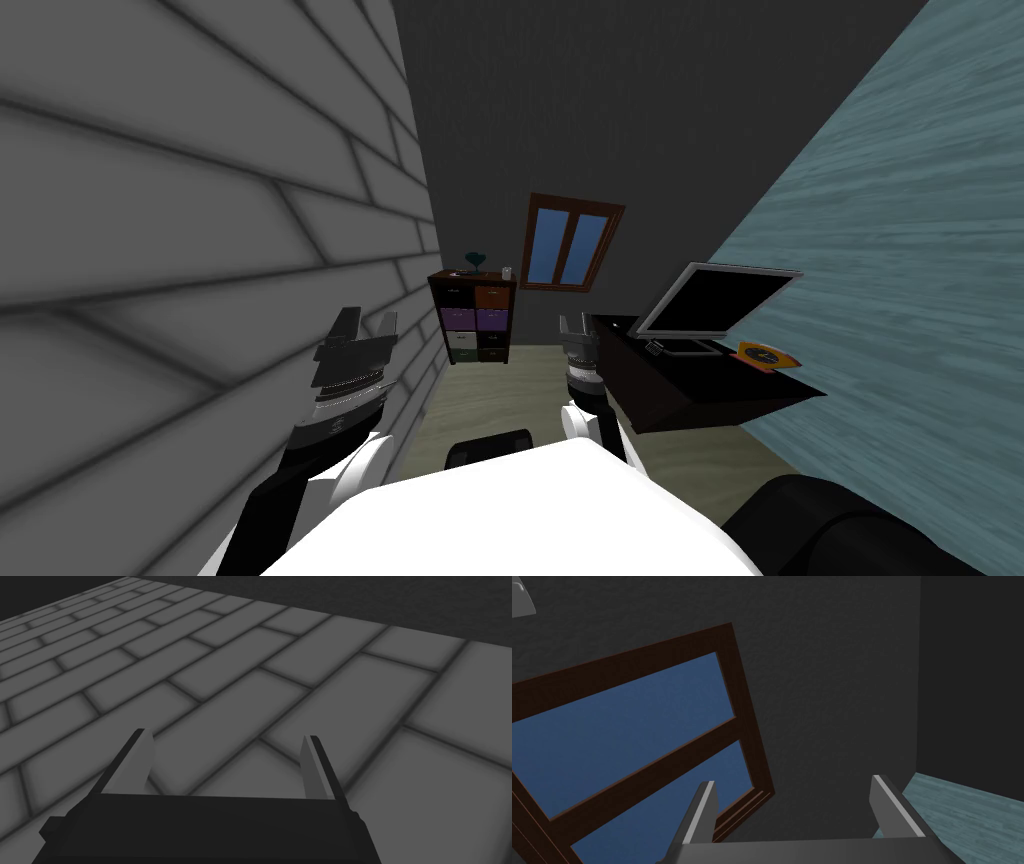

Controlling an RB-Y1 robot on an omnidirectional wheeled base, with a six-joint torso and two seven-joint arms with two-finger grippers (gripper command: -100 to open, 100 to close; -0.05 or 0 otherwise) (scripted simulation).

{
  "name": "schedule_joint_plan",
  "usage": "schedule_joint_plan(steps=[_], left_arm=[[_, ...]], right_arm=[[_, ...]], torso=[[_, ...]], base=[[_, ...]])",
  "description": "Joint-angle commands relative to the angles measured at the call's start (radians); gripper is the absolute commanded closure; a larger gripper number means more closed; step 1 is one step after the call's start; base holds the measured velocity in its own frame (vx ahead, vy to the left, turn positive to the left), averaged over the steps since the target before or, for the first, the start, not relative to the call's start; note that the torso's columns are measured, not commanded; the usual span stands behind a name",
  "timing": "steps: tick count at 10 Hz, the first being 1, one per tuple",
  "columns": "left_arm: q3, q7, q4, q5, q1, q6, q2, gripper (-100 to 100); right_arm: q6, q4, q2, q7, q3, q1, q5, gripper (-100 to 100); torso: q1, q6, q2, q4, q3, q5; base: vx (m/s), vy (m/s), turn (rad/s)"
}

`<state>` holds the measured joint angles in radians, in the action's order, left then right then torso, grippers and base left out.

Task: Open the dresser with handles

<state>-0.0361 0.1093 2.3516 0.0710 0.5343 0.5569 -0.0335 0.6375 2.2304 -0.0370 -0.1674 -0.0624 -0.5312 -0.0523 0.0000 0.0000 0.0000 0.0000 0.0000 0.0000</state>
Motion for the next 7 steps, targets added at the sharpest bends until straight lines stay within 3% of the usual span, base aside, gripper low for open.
schedule_joint_plan(steps=[1,7], left_arm=[[0.0,0.0,0.0,0.0,0.0,0.0,0.0,0],[0.0,0.0,0.0,0.0,0.0,0.0,0.0,0]], right_arm=[[0.0,0.0,0.0,0.0,0.0,0.0,0.0,0],[0.0,0.0,0.0,0.0,0.0,0.0,0.0,0]], torso=[[0.0,0.0,0.04,0.041,-0.082,0.0],[0.0,0.0,0.47,0.47,-0.939,0.0]], base=[[0.0,0.0,0.0],[0.0,0.0,0.0]])
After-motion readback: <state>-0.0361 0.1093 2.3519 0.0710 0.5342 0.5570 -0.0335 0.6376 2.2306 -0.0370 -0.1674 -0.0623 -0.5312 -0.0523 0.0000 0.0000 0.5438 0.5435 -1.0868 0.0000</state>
